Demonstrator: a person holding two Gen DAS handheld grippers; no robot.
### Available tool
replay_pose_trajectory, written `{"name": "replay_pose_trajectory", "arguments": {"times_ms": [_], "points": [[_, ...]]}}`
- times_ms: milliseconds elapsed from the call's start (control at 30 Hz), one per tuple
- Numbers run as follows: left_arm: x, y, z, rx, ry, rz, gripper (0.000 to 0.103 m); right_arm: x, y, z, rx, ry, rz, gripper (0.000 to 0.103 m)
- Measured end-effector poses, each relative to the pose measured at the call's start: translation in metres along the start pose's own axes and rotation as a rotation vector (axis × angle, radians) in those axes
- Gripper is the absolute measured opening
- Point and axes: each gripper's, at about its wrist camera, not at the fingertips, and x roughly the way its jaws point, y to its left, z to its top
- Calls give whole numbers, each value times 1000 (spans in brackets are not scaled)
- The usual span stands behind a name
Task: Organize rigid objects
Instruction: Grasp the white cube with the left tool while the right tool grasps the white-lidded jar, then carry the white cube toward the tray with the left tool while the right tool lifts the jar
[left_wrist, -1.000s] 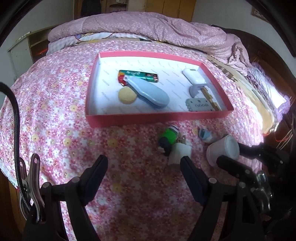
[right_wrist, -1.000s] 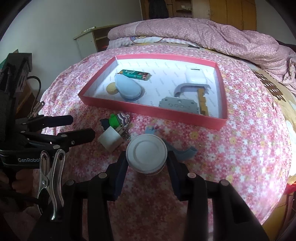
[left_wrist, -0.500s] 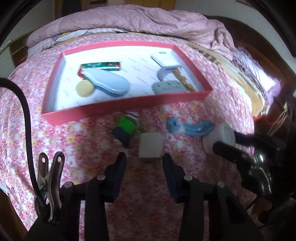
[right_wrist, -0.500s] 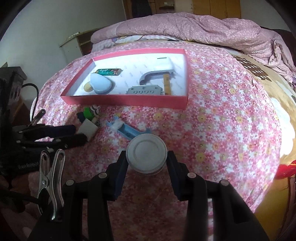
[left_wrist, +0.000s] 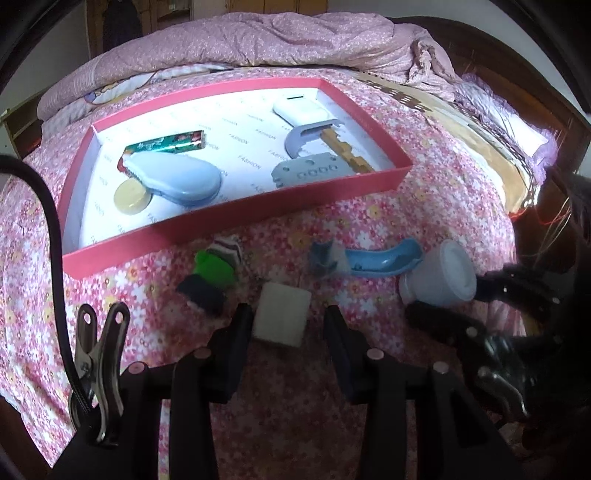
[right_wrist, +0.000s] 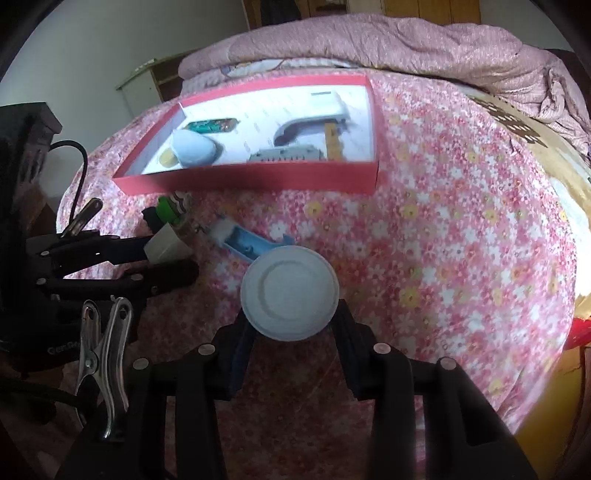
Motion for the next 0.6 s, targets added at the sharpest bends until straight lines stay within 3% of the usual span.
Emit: {"name": "replay_pose_trajectory", "arguments": {"times_ms": [200,600], "points": [[0,5,0,-14,-10,18,26,0,-2,0,12,0,8,42],[-15,24,-13,-50,0,-61,26,0,2,-3,-5,-24,-20,42]]}}
